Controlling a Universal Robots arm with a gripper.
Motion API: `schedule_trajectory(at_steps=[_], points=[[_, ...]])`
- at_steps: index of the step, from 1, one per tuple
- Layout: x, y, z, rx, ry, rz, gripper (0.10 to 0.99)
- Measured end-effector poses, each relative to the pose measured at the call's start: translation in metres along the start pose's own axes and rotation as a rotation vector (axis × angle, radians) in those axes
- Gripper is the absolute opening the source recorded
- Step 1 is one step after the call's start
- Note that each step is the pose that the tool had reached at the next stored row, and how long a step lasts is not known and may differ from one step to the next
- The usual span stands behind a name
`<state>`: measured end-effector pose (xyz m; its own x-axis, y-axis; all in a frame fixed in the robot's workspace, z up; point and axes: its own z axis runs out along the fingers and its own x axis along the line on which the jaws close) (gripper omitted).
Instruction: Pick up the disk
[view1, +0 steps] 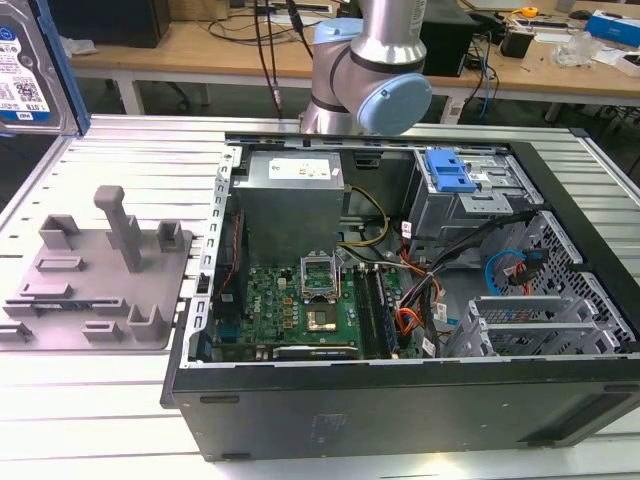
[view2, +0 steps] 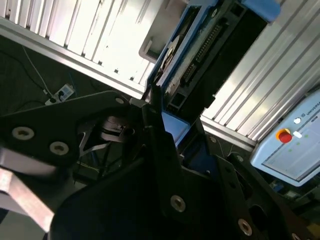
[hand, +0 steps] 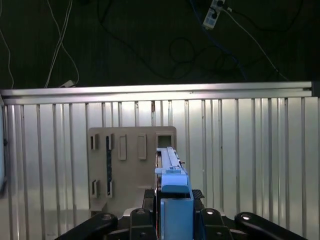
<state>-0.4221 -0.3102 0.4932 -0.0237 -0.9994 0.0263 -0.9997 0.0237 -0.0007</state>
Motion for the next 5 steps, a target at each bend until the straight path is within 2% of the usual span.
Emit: schedule_trajectory(at_steps=[5], points=[[0.0000, 0.0000, -0.0001, 0.000, 0.0001, 0.000, 0.365]])
